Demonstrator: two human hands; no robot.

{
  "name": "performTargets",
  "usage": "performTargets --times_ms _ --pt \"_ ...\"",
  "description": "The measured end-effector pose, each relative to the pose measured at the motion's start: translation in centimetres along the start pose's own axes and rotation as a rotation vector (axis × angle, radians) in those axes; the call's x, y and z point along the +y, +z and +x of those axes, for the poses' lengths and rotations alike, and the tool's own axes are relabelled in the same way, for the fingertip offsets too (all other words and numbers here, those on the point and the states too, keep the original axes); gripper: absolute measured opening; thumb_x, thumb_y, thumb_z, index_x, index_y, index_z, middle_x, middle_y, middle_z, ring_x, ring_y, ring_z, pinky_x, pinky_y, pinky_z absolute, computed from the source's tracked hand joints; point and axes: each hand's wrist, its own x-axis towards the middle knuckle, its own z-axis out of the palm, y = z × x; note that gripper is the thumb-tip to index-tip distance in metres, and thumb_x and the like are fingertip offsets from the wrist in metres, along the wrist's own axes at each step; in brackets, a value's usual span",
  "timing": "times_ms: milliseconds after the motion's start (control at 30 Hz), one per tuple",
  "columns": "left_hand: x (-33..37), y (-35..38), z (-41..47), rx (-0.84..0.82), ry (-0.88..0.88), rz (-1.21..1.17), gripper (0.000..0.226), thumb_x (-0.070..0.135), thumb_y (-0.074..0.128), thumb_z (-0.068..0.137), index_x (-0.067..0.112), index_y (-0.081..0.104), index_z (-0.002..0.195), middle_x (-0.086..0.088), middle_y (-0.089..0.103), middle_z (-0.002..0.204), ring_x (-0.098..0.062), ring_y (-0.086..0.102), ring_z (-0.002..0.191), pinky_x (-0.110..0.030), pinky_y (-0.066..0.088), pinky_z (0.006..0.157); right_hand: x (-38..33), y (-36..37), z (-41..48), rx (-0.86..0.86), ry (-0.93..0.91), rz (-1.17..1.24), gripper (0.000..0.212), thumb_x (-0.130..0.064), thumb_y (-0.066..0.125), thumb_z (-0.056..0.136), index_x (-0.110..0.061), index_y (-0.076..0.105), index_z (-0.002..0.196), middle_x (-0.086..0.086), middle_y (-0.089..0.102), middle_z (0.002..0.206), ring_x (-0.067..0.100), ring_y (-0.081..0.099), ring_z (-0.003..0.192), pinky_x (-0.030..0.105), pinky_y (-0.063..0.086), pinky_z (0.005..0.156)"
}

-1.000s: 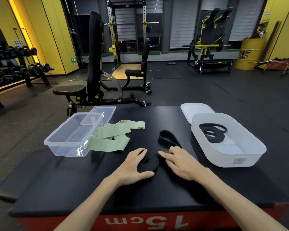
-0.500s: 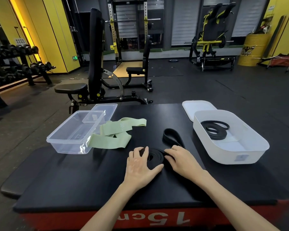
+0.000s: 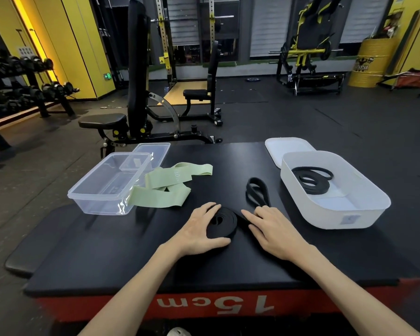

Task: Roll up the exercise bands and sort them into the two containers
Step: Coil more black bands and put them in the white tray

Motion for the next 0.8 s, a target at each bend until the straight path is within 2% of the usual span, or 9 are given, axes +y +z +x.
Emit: performTargets --times_ms 100,200,267,333,500,667,800 --pt "0.1 0.7 -0.5 0.103 -0.004 -0.011 0.090 0.052 0.071 0.075 0.022 0.028 0.148 0.014 0.023 0.150 -0.009 0.022 0.136 -0.020 0.018 0.111 -0.4 0.5 -0.5 0.041 0.060 0.028 0.035 -0.028 0.046 0.088 -0.013 0.058 0.117 -0.003 0.056 0.087 0.020 0.054 0.080 0.032 0.046 0.072" --pt "0.3 1.3 -0.7 0.154 -0.022 0.013 0.089 0.054 0.070 0.075 0.021 0.030 0.147 0.013 0.025 0.149 -0.010 0.024 0.133 -0.022 0.021 0.112 -0.6 0.6 -0.6 0.070 0.091 0.072 0.023 -0.026 0.054 0.086 -0.017 0.060 0.106 -0.004 0.058 0.087 0.020 0.055 0.082 0.032 0.043 0.071" --pt "0.5 1.5 -0.8 0.184 -0.033 0.032 0.089 0.056 0.069 0.075 0.022 0.030 0.147 0.013 0.027 0.147 -0.010 0.026 0.132 -0.022 0.023 0.111 -0.7 0.4 -0.7 0.079 0.109 0.063 0.023 -0.026 0.056 0.084 -0.018 0.064 0.104 -0.004 0.058 0.084 0.019 0.056 0.078 0.031 0.042 0.067" --pt "0.8 1.8 -0.9 0.209 -0.050 0.050 0.090 0.060 0.067 0.073 0.023 0.031 0.146 0.013 0.028 0.145 -0.010 0.027 0.130 -0.024 0.027 0.110 -1.0 0.4 -0.7 0.092 0.126 0.041 0.025 -0.026 0.056 0.083 -0.018 0.066 0.105 -0.004 0.057 0.080 0.019 0.056 0.075 0.030 0.040 0.063" --pt "1.3 2.2 -1.0 0.277 -0.097 0.140 0.088 0.067 0.062 0.071 0.026 0.032 0.143 0.011 0.031 0.141 -0.013 0.034 0.121 -0.026 0.032 0.106 -2.4 0.5 -1.0 0.090 0.121 0.026 0.036 -0.025 0.041 0.086 -0.013 0.066 0.110 -0.001 0.056 0.080 0.020 0.056 0.073 0.031 0.039 0.061" --pt "2.8 3.5 -1.1 0.393 -0.224 0.205 0.088 0.072 0.056 0.069 0.027 0.034 0.141 0.006 0.033 0.134 -0.016 0.034 0.115 -0.028 0.032 0.104 -3.6 0.6 0.0 0.043 0.135 0.072 0.032 -0.015 0.053 0.082 -0.004 0.064 0.110 0.003 0.055 0.076 0.025 0.056 0.066 0.035 0.045 0.059" --pt "3.2 3.1 -0.7 0.342 -0.258 0.156 0.089 0.069 0.062 0.067 0.029 0.032 0.140 0.004 0.031 0.132 -0.017 0.030 0.120 -0.029 0.030 0.105 -3.6 0.8 0.1 0.051 0.149 0.110 0.033 -0.009 0.063 0.081 -0.003 0.063 0.114 0.004 0.055 0.077 0.025 0.056 0.065 0.034 0.044 0.059"
